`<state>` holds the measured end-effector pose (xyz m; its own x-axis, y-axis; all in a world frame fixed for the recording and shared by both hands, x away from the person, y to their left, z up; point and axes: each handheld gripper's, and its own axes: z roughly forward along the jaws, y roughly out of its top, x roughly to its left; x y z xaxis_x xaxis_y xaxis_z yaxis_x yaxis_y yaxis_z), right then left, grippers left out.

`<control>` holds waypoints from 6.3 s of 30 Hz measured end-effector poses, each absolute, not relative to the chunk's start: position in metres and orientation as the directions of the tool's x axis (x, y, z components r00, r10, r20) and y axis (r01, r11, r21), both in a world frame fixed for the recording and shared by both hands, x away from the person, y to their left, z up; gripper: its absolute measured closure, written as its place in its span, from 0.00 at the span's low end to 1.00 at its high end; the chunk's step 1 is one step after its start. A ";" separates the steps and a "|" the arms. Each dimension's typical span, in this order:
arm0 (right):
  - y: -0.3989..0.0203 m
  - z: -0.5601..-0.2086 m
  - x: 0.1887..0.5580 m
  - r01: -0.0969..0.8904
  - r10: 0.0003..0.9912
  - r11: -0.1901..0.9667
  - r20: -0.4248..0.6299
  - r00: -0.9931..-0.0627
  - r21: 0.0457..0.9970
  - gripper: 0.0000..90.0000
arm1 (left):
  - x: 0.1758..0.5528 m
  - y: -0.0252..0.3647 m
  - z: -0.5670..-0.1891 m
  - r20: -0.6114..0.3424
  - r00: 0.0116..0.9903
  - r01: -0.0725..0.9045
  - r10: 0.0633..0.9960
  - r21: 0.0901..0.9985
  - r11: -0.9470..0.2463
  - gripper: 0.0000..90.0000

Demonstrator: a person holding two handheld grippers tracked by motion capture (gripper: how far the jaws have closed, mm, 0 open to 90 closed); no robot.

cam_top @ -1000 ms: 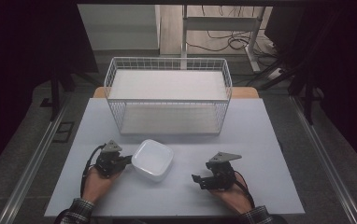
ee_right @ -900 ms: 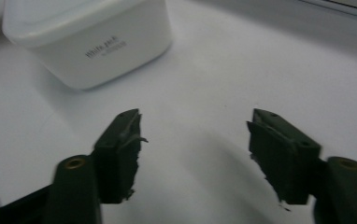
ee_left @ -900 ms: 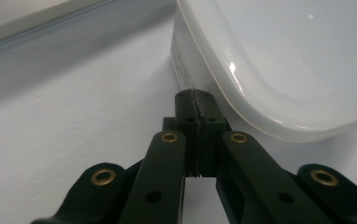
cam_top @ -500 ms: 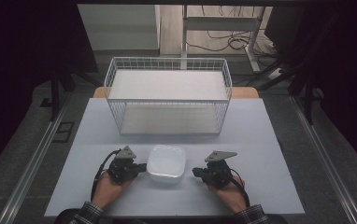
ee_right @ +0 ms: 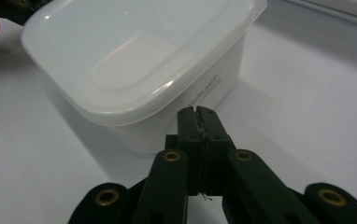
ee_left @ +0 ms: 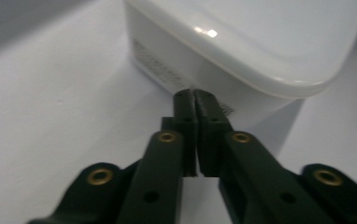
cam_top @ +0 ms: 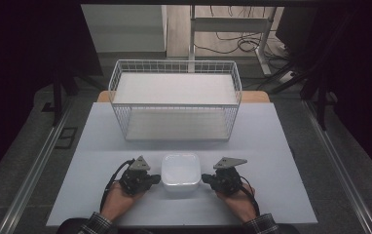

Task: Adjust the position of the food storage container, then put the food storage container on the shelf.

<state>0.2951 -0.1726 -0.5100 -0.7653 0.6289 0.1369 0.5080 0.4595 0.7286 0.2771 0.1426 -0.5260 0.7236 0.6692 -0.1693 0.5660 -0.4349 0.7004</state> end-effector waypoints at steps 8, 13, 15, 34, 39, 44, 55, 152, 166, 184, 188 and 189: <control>-0.179 -0.512 0.295 0.490 0.662 0.478 0.068 -0.747 0.729 0.62 | 0.278 0.153 -0.528 -0.138 0.690 0.574 0.711 0.702 -0.421 0.46; -0.184 -0.514 0.297 0.467 0.665 0.487 0.034 -0.746 0.738 0.35 | 0.276 0.156 -0.531 -0.117 0.689 0.564 0.715 0.706 -0.429 0.21; -0.185 -0.516 0.297 0.459 0.670 0.496 0.012 -0.742 0.737 0.28 | 0.276 0.158 -0.531 -0.112 0.690 0.559 0.715 0.710 -0.428 0.16; -0.196 -0.508 0.301 0.480 0.679 0.425 0.080 -0.730 0.767 0.09 | 0.277 0.173 -0.524 -0.171 0.681 0.555 0.712 0.755 -0.349 0.13; -0.196 -0.500 0.301 0.463 0.661 0.416 0.090 -0.745 0.783 0.08 | 0.277 0.178 -0.515 -0.238 0.681 0.563 0.692 0.775 -0.288 0.14; -0.193 -0.496 0.300 0.439 0.640 0.419 0.084 -0.764 0.795 0.06 | 0.277 0.176 -0.509 -0.246 0.689 0.554 0.682 0.785 -0.277 0.11; -0.173 -0.483 0.301 0.434 0.622 0.402 0.107 -0.776 0.806 0.03 | 0.279 0.155 -0.504 -0.269 0.721 0.539 0.638 0.797 -0.272 0.05; -0.138 -0.467 0.375 0.480 0.765 0.243 0.138 -0.629 0.843 0.84 | 0.350 0.148 -0.481 -0.298 0.555 0.538 0.776 0.841 -0.062 0.86; -0.135 -0.478 0.391 0.505 0.775 0.240 0.149 -0.614 0.829 0.83 | 0.368 0.147 -0.494 -0.319 0.526 0.572 0.788 0.819 -0.050 0.86; -0.130 -0.483 0.409 0.505 0.777 0.214 0.167 -0.607 0.836 0.73 | 0.385 0.145 -0.501 -0.264 0.520 0.528 0.812 0.847 -0.063 0.74; -0.126 -0.480 0.413 0.492 0.797 0.225 0.132 -0.590 0.841 0.71 | 0.393 0.143 -0.497 -0.235 0.503 0.520 0.832 0.851 -0.073 0.72; -0.125 -0.479 0.414 0.486 0.800 0.230 0.120 -0.587 0.843 0.70 | 0.394 0.142 -0.497 -0.235 0.499 0.520 0.834 0.851 -0.071 0.70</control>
<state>0.4140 -0.1250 -0.4795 -0.5873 0.8004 0.1203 0.4864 0.2301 0.8429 0.3943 0.1424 -0.4968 0.4985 0.8344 -0.2352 0.5201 -0.0708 0.8512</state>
